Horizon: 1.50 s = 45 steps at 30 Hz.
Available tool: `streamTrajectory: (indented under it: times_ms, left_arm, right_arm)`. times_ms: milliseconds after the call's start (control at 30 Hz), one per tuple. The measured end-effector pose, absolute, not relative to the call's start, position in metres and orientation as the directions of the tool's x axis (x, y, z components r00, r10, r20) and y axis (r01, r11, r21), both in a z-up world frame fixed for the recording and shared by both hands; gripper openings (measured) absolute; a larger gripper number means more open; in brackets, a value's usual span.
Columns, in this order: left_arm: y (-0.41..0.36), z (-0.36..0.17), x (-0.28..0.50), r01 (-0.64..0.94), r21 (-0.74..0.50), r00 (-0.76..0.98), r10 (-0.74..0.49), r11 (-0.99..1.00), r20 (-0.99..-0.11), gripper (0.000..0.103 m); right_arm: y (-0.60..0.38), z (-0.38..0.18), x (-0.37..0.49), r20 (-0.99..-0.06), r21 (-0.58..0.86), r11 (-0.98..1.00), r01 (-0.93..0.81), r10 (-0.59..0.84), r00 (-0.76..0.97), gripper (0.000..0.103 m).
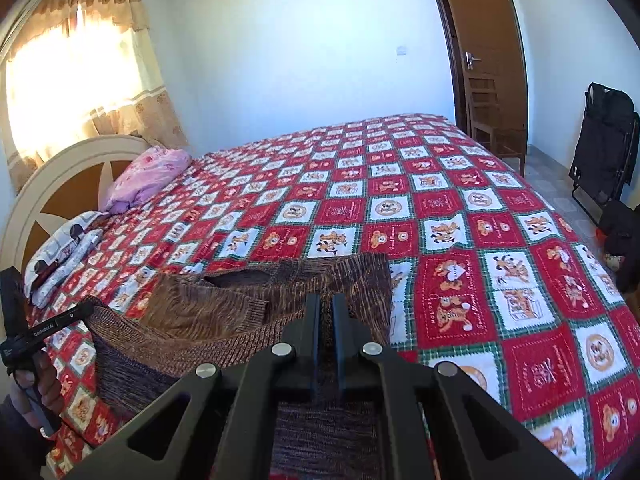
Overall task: Fold small clothes
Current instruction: 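Lift the held hem with both tools and fold it toward the collar, then open both tools and release the hem onto the folded sweater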
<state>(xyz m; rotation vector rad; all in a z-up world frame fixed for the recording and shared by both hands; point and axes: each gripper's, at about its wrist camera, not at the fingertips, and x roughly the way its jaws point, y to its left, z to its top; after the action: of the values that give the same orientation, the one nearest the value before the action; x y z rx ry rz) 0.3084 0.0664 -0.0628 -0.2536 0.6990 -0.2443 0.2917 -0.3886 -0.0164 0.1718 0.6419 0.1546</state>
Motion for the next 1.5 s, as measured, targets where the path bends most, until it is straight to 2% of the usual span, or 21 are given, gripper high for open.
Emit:
streamTrajectory:
  times_ms: [233, 333, 467, 600, 633, 667, 700, 733, 767, 800, 833, 867, 967, 1100, 1233, 1300, 1500]
  left_arm:
    - [0.073, -0.075, 0.353, 0.096, -0.322, 0.728, -0.287, 0.942, -0.623, 0.009]
    - [0.072, -0.086, 0.368, 0.095, -0.313, 0.717, -0.283, 0.945, -0.637, 0.009]
    - [0.070, -0.096, 0.372, 0.080, -0.209, 0.726, -0.201, 0.975, -0.658, 0.012]
    - [0.080, -0.099, 0.382, 0.048, -0.186, 0.719, -0.164, 0.981, -0.676, 0.011]
    - [0.084, -0.098, 0.382, 0.038, -0.182, 0.724, -0.152, 0.983, -0.673, 0.015]
    - [0.088, -0.096, 0.382, 0.031, -0.174, 0.727, -0.142, 0.984, -0.672, 0.021]
    - [0.091, -0.096, 0.380, 0.042, -0.174, 0.730, -0.149, 0.984, -0.667, 0.023]
    - [0.093, -0.095, 0.375, 0.063, -0.159, 0.734, -0.154, 0.985, -0.661, 0.030]
    - [0.092, -0.096, 0.371, 0.079, -0.127, 0.736, -0.144, 0.989, -0.661, 0.043]
    - [0.090, -0.096, 0.364, 0.110, -0.081, 0.743, -0.136, 0.991, -0.655, 0.050]
    - [0.086, -0.097, 0.358, 0.139, -0.040, 0.749, -0.132, 0.989, -0.649, 0.066]
    - [0.081, -0.099, 0.349, 0.177, 0.020, 0.755, -0.123, 0.984, -0.644, 0.075]
    - [0.060, -0.112, 0.327, 0.327, 0.182, 0.737, -0.130, 0.928, -0.663, 0.077]
    - [0.038, -0.131, 0.327, 0.387, 0.338, 0.723, -0.055, 0.858, -0.689, 0.077]
    - [0.035, -0.138, 0.355, 0.343, 0.342, 0.705, 0.001, 0.875, -0.709, 0.077]
    - [0.037, -0.137, 0.369, 0.289, 0.339, 0.713, 0.035, 0.895, -0.700, 0.077]
    - [0.057, -0.127, 0.411, 0.083, 0.264, 0.706, 0.131, 0.961, -0.696, 0.080]
  right_arm:
    - [-0.393, -0.037, 0.344, -0.636, 0.221, 0.974, -0.051, 0.184, 0.750, 0.006]
    - [-0.390, -0.060, 0.375, -0.713, 0.202, 0.977, -0.071, 0.196, 0.673, 0.006]
    - [-0.397, -0.095, 0.408, -0.756, 0.183, 0.982, -0.036, 0.164, 0.634, 0.006]
    - [-0.407, -0.114, 0.430, -0.773, 0.210, 0.978, -0.003, 0.168, 0.612, 0.009]
    - [-0.412, -0.113, 0.430, -0.763, 0.224, 0.974, 0.008, 0.171, 0.624, 0.028]
    - [-0.417, -0.110, 0.429, -0.753, 0.229, 0.973, 0.015, 0.167, 0.637, 0.062]
    - [-0.419, -0.108, 0.427, -0.745, 0.235, 0.972, 0.011, 0.173, 0.645, 0.075]
    - [-0.425, -0.105, 0.422, -0.725, 0.250, 0.968, -0.003, 0.189, 0.662, 0.077]
    - [-0.427, -0.102, 0.419, -0.716, 0.251, 0.968, -0.012, 0.193, 0.670, 0.077]
    - [-0.429, -0.099, 0.415, -0.713, 0.236, 0.972, -0.019, 0.186, 0.676, 0.077]
    - [-0.431, -0.096, 0.411, -0.715, 0.211, 0.977, -0.028, 0.174, 0.677, 0.077]
    - [-0.431, -0.095, 0.407, -0.716, 0.198, 0.979, -0.044, 0.176, 0.676, 0.077]
    - [-0.430, -0.096, 0.394, -0.735, 0.160, 0.981, -0.113, 0.194, 0.649, 0.077]
    - [-0.424, -0.105, 0.381, -0.772, 0.091, 0.976, -0.197, 0.195, 0.605, 0.077]
    - [-0.400, -0.116, 0.386, -0.820, -0.024, 0.963, -0.268, 0.134, 0.556, 0.077]
    - [-0.389, -0.117, 0.394, -0.813, -0.075, 0.962, -0.261, 0.093, 0.575, 0.077]
    - [-0.396, -0.112, 0.444, -0.784, -0.036, 0.996, -0.076, 0.019, 0.620, 0.077]
